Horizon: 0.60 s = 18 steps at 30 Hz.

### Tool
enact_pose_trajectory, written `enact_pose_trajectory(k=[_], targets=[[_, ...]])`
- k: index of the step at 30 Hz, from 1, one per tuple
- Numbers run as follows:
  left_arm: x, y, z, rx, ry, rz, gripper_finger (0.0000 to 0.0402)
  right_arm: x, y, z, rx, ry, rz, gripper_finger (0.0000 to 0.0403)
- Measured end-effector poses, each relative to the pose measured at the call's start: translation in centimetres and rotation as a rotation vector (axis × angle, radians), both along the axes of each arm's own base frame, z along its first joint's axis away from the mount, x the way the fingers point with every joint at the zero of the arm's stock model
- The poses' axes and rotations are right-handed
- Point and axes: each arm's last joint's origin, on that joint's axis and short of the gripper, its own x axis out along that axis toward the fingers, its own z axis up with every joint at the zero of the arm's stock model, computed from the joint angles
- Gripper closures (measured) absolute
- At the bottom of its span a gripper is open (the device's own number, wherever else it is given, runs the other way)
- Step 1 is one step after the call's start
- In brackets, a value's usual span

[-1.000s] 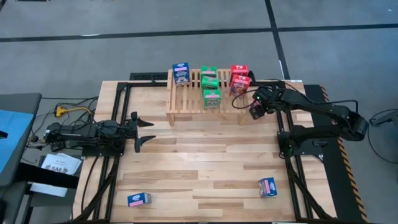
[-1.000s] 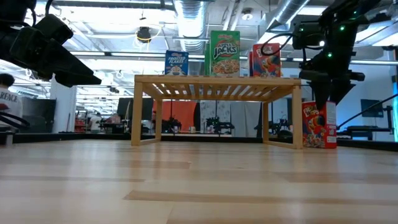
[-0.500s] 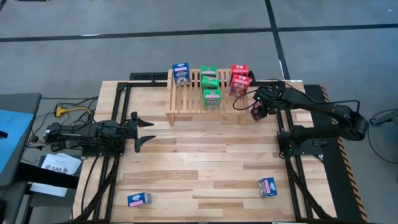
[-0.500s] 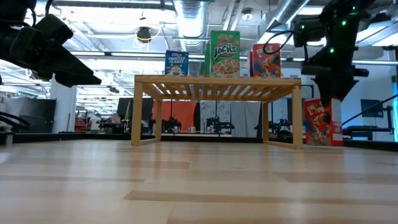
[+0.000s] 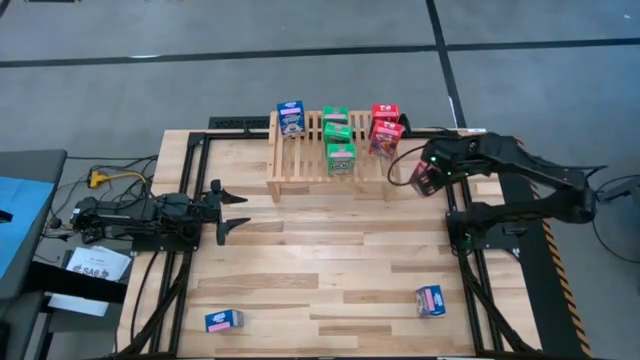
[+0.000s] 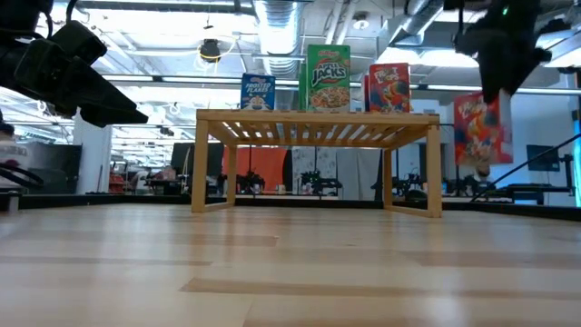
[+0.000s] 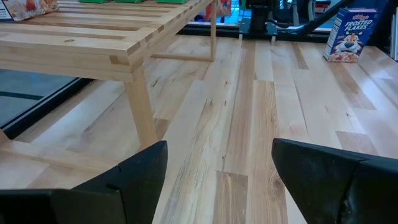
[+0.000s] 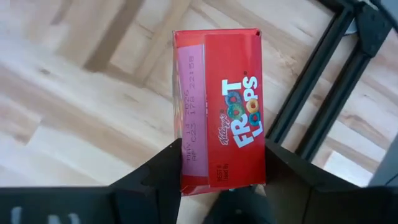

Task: Stack cereal on shelf
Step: Put the red cereal box on the shelf aligned with the other red cereal box

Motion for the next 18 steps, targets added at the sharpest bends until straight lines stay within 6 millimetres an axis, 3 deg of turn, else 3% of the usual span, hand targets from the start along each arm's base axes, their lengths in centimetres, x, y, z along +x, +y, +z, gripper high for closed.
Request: enact_pose_trajectory(k=[11,18], targets=[[0.0,0.0,0.0,0.000,0.001,0.000,0.0123,-1.2,1.6,5.7,-0.054,-0.049,0.174,0.0198],[0.0,0.0,0.0,0.000,0.000,0.000,0.0123,0.0,1.8,8.1,-0.104,-0.067,0.322,0.0198]])
